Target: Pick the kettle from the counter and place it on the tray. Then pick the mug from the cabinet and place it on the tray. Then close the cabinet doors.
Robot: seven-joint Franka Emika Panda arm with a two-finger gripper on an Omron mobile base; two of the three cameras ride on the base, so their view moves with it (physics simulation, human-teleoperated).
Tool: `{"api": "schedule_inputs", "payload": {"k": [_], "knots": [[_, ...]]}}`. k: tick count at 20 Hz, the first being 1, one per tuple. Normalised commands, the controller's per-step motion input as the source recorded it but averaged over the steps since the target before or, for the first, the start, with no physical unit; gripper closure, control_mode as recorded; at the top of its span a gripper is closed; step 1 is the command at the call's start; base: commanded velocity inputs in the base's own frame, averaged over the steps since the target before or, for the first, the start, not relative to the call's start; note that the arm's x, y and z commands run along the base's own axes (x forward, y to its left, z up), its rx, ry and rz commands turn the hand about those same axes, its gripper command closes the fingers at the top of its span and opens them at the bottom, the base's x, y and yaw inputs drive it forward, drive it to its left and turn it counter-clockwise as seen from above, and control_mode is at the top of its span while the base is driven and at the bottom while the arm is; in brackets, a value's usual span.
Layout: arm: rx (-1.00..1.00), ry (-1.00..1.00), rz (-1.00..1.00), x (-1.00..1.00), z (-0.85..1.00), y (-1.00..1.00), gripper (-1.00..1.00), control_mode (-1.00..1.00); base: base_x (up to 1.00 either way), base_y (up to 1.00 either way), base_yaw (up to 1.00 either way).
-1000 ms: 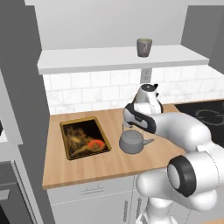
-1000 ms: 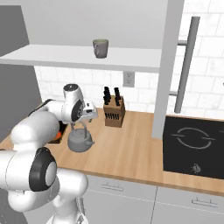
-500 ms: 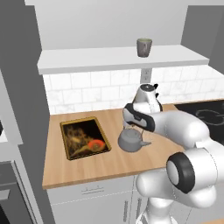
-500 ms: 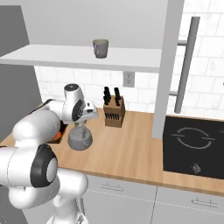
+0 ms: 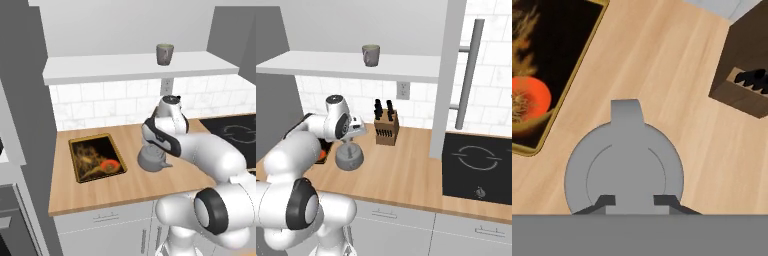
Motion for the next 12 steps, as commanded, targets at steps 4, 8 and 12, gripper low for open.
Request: {"api": "schedule_inputs", "payload": {"k": [4,8,12], "knots": [[-0.02,-0.21,0.01,-0.35,0.3,0.14,1.0,-1.0,0.0,0.0,0.0],[-0.04,-0.14,0.07,-0.08,0.31,0.36,1.0,-1.0,0.0,0.0,0.0],[-0.06,-0.07,0.09,0.03,0.37,0.46,1.0,-1.0,0.0,0.0,0.0]]}}
